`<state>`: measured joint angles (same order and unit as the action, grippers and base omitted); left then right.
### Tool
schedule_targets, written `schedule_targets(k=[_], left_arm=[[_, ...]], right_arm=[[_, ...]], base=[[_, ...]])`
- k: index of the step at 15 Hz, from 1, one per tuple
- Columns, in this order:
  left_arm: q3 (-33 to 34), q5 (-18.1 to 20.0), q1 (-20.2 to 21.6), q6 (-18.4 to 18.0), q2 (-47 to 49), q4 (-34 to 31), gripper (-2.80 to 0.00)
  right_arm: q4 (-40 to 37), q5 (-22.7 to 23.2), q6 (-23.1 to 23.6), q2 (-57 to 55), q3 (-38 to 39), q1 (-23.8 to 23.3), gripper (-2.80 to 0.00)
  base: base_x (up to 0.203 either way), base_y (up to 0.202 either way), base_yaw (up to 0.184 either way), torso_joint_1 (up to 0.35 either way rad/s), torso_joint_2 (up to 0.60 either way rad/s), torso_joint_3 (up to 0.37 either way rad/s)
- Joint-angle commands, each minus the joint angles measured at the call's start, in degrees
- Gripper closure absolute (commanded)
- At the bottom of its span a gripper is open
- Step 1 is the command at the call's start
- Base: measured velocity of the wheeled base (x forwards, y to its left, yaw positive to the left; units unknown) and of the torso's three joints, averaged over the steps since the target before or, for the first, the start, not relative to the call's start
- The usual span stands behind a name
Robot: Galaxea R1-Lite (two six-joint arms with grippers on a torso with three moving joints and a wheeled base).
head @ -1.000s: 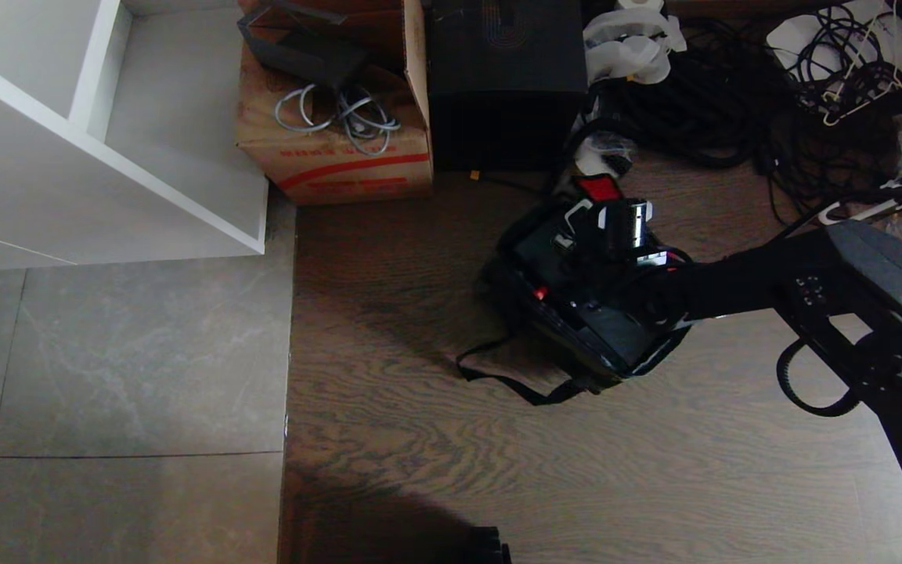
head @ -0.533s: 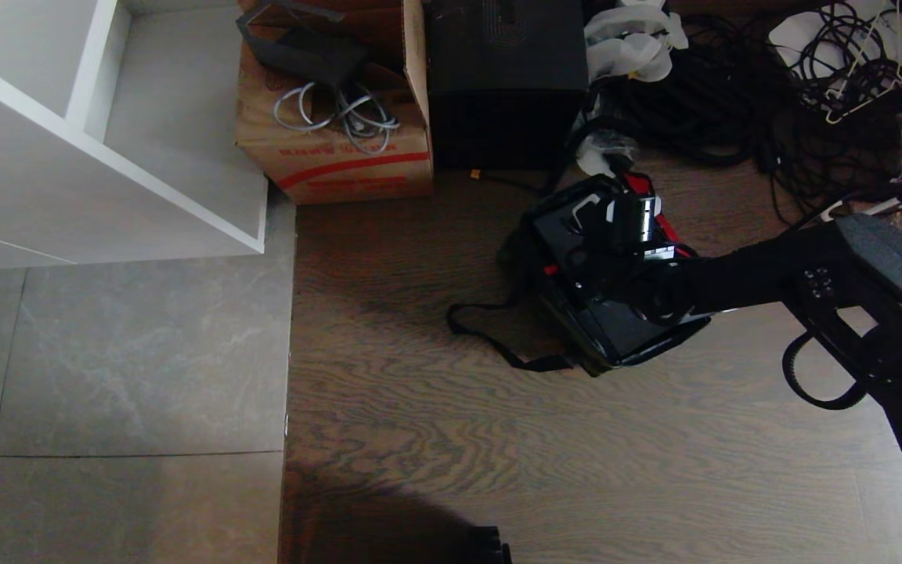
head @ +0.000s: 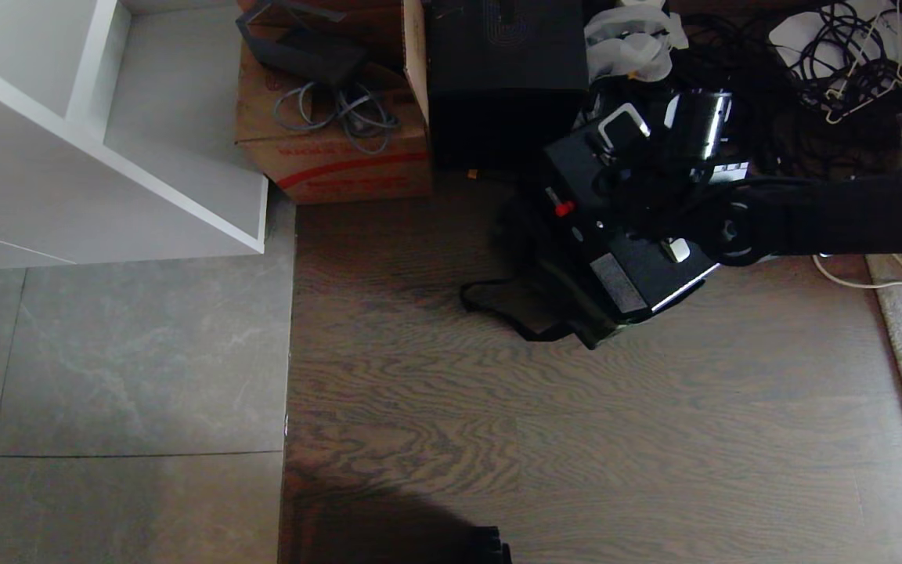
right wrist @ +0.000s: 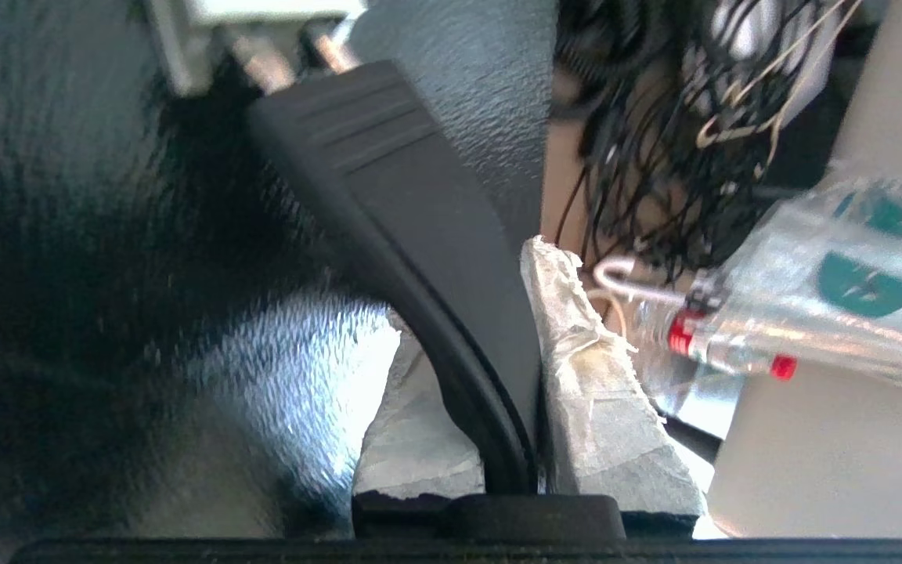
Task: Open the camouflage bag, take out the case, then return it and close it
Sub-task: Lift the black box, then release the handle
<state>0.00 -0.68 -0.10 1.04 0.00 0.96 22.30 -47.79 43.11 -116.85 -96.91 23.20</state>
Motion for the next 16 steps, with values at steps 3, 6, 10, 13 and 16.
schedule_targets(k=[3,6,10,13,16], left_arm=[[0.5,0.0,0.0,0.0,0.0,0.0,0.0],[0.5,0.0,0.0,0.0,0.0,0.0,0.0],[0.6,0.0,0.0,0.0,0.0,0.0,0.0],[0.6,0.0,0.0,0.0,0.0,0.0,0.0],[0.6,0.0,0.0,0.0,0.0,0.0,0.0]], right_arm=[[-0.9,-0.3,0.1,4.2,-0.2,0.9,0.0],[-1.6,-0.2,0.3,5.0,-0.2,-1.2,0.0],[-1.8,-0.2,2.5,8.0,-0.4,-4.2,0.0],[-4.1,-0.1,2.8,10.4,-0.9,-7.4,0.0],[-4.1,-0.1,3.4,11.8,3.2,-12.1,0.0]], base=[[0.0,0.0,0.0,0.0,0.0,0.0],[0.0,0.0,0.0,0.0,0.0,0.0],[0.0,0.0,0.0,0.0,0.0,0.0],[0.0,0.0,0.0,0.0,0.0,0.0],[0.0,0.0,0.0,0.0,0.0,0.0]])
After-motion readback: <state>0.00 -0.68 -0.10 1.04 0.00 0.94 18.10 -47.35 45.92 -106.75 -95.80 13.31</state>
